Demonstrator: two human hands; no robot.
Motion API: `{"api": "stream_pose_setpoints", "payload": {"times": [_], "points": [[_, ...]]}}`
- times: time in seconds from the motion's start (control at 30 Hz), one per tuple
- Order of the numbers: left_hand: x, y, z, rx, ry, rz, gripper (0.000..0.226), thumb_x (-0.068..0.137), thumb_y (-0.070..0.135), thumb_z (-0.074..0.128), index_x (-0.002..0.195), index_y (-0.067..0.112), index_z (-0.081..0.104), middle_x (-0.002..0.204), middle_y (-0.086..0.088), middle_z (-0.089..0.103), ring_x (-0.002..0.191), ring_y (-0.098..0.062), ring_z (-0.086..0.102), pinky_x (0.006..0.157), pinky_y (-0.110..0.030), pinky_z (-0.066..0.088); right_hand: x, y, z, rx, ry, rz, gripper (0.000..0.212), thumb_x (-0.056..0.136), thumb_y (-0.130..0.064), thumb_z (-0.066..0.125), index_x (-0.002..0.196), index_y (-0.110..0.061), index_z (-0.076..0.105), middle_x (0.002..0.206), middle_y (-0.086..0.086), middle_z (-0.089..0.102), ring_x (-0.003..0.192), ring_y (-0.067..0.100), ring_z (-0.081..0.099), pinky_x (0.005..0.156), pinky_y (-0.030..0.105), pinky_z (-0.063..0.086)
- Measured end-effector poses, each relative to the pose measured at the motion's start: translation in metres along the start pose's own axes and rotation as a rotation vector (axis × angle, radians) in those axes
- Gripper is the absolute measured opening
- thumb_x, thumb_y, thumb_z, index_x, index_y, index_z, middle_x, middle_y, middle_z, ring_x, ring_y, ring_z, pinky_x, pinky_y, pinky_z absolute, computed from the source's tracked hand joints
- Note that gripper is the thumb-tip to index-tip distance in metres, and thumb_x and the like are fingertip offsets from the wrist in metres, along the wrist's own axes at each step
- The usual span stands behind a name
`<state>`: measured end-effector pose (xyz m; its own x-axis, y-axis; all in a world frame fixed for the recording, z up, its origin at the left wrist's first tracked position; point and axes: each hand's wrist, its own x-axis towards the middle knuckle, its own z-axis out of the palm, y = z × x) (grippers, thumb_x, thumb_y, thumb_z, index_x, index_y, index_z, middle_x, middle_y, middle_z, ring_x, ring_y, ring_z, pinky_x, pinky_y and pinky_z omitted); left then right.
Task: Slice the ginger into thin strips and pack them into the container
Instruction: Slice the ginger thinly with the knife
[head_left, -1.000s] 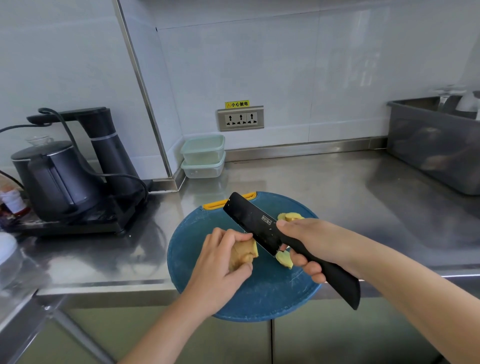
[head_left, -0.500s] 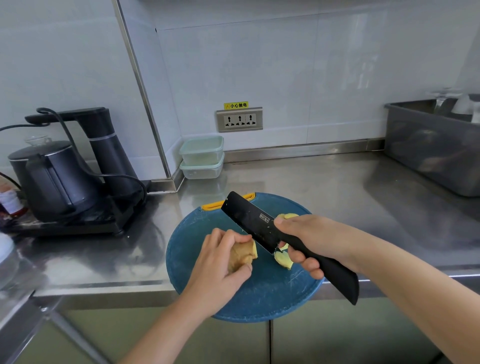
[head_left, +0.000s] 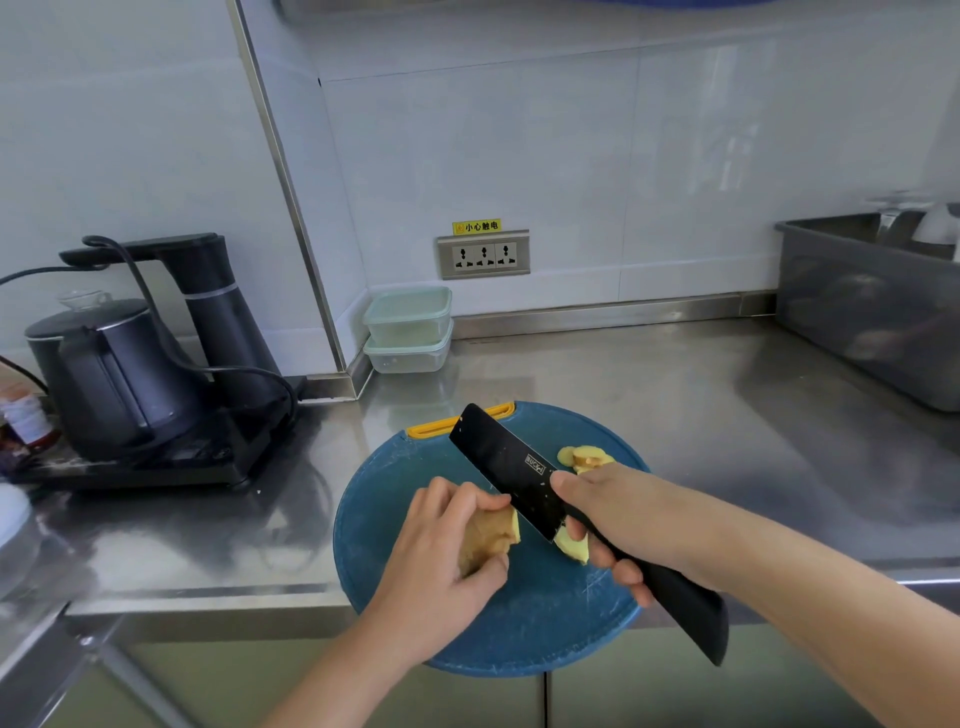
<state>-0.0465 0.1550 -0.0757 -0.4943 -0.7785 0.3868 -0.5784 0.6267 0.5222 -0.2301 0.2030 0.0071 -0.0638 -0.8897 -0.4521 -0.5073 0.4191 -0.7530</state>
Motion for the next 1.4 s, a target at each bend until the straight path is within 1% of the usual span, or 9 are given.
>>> {"api": "stream_pose_setpoints", "payload": {"times": [0.1, 0.2, 0.4, 0.6, 0.8, 1.0, 1.07, 1.23, 1.4], "points": [[-0.001, -0.001, 0.001, -0.004, -0.003, 0.003, 0.036, 0.082, 0.037, 0.059, 0.116, 0.038, 0.049, 0.105, 0.025, 0.034, 0.112, -0.001, 0.034, 0.088, -0.005, 0.028, -0.001, -0.002, -0.001, -0.005, 0.005, 0.040, 0.046, 0.100, -0.049, 0.034, 0.076, -0.014, 0.052, 0.050, 0.001, 0.048, 0.037, 0.015, 0.039, 0.036, 0.021, 0.037], [-0.001, -0.001, 0.002, 0.005, 0.009, 0.006, 0.036, 0.079, 0.040, 0.055, 0.115, 0.039, 0.049, 0.105, 0.025, 0.035, 0.111, -0.002, 0.034, 0.088, -0.005, 0.027, -0.002, -0.003, -0.004, 0.011, -0.020, 0.060, 0.046, 0.099, -0.050, 0.035, 0.074, -0.015, 0.051, 0.050, 0.001, 0.047, 0.036, 0.014, 0.038, 0.036, 0.020, 0.035], [-0.001, -0.002, 0.002, -0.026, 0.027, -0.015, 0.036, 0.078, 0.042, 0.052, 0.113, 0.037, 0.050, 0.104, 0.021, 0.038, 0.110, -0.003, 0.037, 0.087, -0.010, 0.032, 0.001, -0.014, -0.005, -0.064, -0.023, 0.046, 0.042, 0.100, -0.045, 0.034, 0.078, -0.013, 0.048, 0.051, 0.002, 0.045, 0.037, 0.015, 0.036, 0.037, 0.020, 0.035], [-0.003, -0.002, 0.000, -0.058, 0.028, -0.037, 0.031, 0.086, 0.033, 0.059, 0.112, 0.039, 0.046, 0.102, 0.024, 0.035, 0.110, -0.001, 0.035, 0.087, -0.010, 0.032, 0.012, -0.023, 0.004, -0.096, -0.029, 0.067, 0.041, 0.099, -0.047, 0.032, 0.080, -0.013, 0.046, 0.052, 0.002, 0.044, 0.035, 0.015, 0.036, 0.036, 0.020, 0.035], [-0.003, 0.000, 0.002, -0.040, 0.038, -0.052, 0.032, 0.085, 0.034, 0.059, 0.115, 0.037, 0.047, 0.103, 0.022, 0.037, 0.110, -0.002, 0.035, 0.090, -0.016, 0.035, 0.010, -0.024, 0.004, -0.013, -0.042, 0.101, 0.041, 0.099, -0.048, 0.034, 0.078, -0.014, 0.044, 0.052, 0.001, 0.041, 0.034, 0.012, 0.034, 0.036, 0.018, 0.034], [-0.004, 0.003, 0.001, -0.052, 0.038, -0.082, 0.033, 0.086, 0.034, 0.060, 0.115, 0.040, 0.047, 0.104, 0.020, 0.037, 0.109, -0.001, 0.036, 0.095, -0.024, 0.035, -0.011, -0.008, 0.004, 0.125, -0.070, 0.152, 0.040, 0.097, -0.052, 0.039, 0.082, -0.016, 0.048, 0.054, 0.000, 0.043, 0.037, 0.011, 0.034, 0.036, 0.021, 0.033], [-0.003, 0.003, 0.000, -0.064, 0.029, -0.089, 0.033, 0.086, 0.033, 0.061, 0.115, 0.039, 0.048, 0.104, 0.020, 0.038, 0.109, -0.002, 0.036, 0.095, -0.024, 0.034, -0.017, -0.003, 0.004, 0.136, -0.073, 0.164, 0.041, 0.096, -0.053, 0.040, 0.082, -0.016, 0.048, 0.055, 0.001, 0.043, 0.037, 0.011, 0.034, 0.036, 0.021, 0.033], [-0.005, 0.002, -0.002, -0.084, 0.013, -0.088, 0.032, 0.085, 0.033, 0.061, 0.115, 0.038, 0.048, 0.103, 0.021, 0.037, 0.108, -0.001, 0.037, 0.087, -0.015, 0.036, -0.017, -0.001, 0.005, 0.091, -0.060, 0.138, 0.041, 0.098, -0.051, 0.037, 0.081, -0.015, 0.046, 0.053, 0.002, 0.043, 0.035, 0.012, 0.034, 0.035, 0.021, 0.033], [-0.002, 0.002, 0.000, -0.074, 0.033, -0.072, 0.031, 0.087, 0.032, 0.059, 0.115, 0.035, 0.047, 0.101, 0.019, 0.037, 0.106, -0.001, 0.037, 0.085, -0.015, 0.036, -0.007, -0.014, 0.011, -0.025, -0.006, 0.117, 0.042, 0.100, -0.048, 0.032, 0.083, -0.013, 0.047, 0.052, 0.004, 0.043, 0.037, 0.015, 0.035, 0.036, 0.021, 0.034]]}}
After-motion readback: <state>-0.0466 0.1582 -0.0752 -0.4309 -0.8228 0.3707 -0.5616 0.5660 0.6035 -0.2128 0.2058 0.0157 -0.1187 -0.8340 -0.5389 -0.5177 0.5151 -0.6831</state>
